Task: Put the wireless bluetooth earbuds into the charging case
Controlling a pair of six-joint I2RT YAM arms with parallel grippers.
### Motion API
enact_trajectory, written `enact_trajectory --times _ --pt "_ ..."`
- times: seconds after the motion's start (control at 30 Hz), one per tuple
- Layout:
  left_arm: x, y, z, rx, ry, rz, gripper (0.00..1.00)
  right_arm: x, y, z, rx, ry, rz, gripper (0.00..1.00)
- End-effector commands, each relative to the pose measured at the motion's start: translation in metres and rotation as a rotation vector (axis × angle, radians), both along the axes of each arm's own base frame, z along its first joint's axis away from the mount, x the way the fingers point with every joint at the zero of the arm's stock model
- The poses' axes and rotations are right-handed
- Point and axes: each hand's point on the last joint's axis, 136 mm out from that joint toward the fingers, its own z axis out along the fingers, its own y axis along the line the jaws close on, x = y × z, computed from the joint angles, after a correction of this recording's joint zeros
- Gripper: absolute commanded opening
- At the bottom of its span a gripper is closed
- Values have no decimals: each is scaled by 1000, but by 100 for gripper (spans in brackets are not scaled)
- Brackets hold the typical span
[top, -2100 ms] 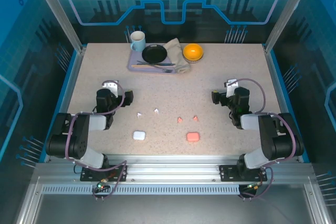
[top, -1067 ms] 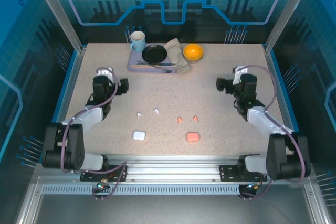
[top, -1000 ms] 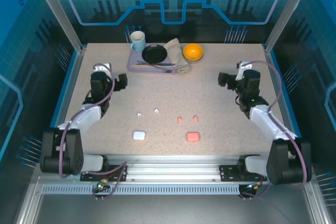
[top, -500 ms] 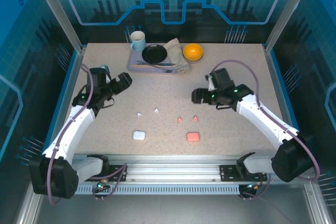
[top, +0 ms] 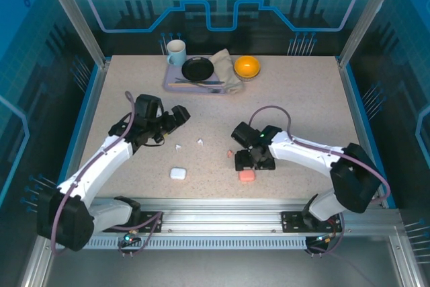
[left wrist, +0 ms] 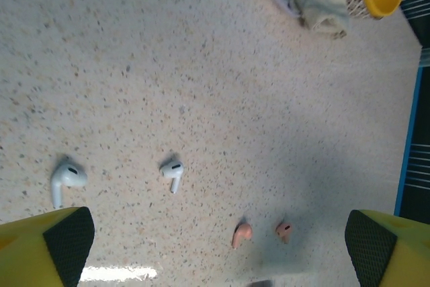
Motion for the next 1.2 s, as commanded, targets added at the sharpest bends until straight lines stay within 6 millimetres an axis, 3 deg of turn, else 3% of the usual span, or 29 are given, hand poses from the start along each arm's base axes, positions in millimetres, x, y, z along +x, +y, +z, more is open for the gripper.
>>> enact_trajectory --times 0.0,0.27,0.7,1.17 --pt "7 -19 11 -36 -4 -36 99 -8 0 -11 -48 24 -32 86" --pt "13 -40 11 -18 -11 -95 99 -12 10 -25 -32 58 -25 87" --pt "15 -52 12 -11 -15 -129 99 -16 15 -47 -30 102 -22 84" --pt "16 -54 15 -7 -25 -134 99 -21 17 -46 2 114 -30 67"
